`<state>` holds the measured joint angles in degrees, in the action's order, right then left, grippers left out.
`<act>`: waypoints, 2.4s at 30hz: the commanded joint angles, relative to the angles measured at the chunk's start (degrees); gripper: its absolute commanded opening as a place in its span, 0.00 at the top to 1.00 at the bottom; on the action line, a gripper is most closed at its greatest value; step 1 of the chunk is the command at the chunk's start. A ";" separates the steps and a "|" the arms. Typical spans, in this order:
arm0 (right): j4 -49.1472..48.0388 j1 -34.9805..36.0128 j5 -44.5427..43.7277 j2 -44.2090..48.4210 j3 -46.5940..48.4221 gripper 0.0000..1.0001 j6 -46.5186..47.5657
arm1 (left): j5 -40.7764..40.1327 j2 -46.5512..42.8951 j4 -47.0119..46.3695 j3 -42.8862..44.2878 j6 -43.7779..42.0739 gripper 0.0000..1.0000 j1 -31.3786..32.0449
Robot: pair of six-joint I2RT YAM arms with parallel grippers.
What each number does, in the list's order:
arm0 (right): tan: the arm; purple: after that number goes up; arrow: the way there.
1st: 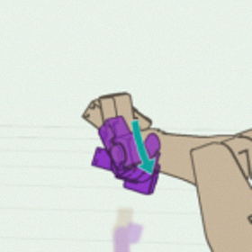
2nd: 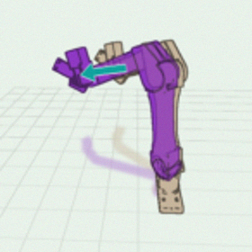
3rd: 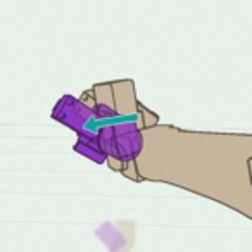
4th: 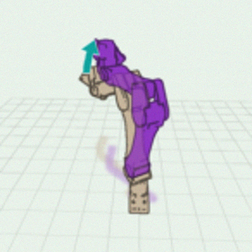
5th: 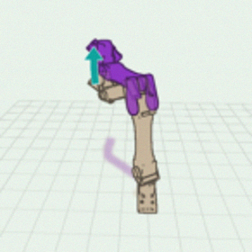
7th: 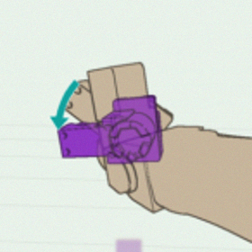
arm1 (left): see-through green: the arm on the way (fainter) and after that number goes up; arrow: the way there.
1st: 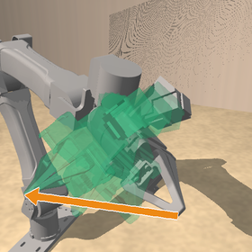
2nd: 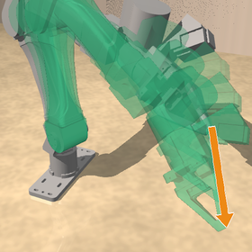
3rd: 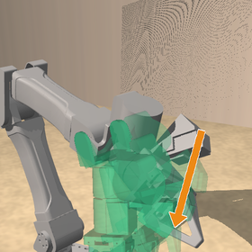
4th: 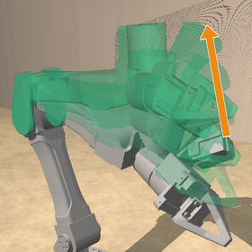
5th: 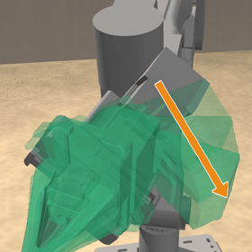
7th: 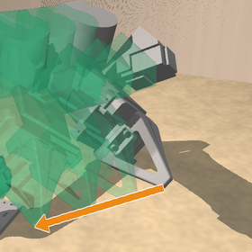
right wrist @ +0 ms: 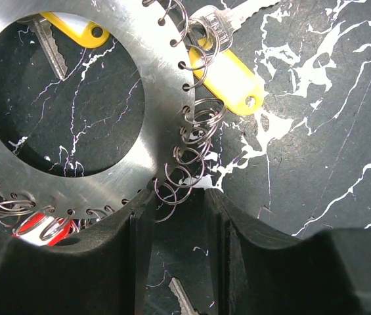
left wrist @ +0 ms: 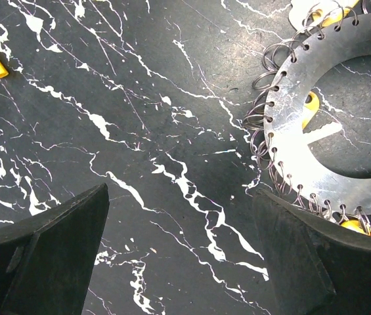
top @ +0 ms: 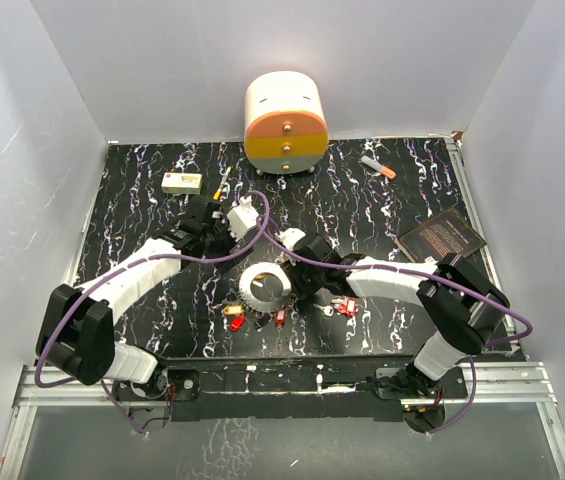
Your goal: Put the keys on the keyring
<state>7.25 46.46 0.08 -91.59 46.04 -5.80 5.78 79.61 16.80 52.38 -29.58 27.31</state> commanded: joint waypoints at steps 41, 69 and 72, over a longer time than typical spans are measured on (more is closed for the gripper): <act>-3.22 -1.95 -0.43 3.38 3.87 0.67 -24.57 | 0.28 -4.42 -1.46 -3.99 -0.12 0.12 -0.50; -21.60 -8.56 9.42 4.81 -10.96 0.71 -53.09 | 0.99 -4.19 -1.80 -4.01 -0.13 0.12 -0.55; -22.01 -8.55 9.93 3.69 -10.97 0.71 -53.08 | 0.99 -4.11 -2.00 -4.34 -0.23 0.12 -0.50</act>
<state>-9.28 37.89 8.38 -86.67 34.26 -57.41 6.00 77.19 14.98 48.62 -29.58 27.09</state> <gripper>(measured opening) 0.293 0.885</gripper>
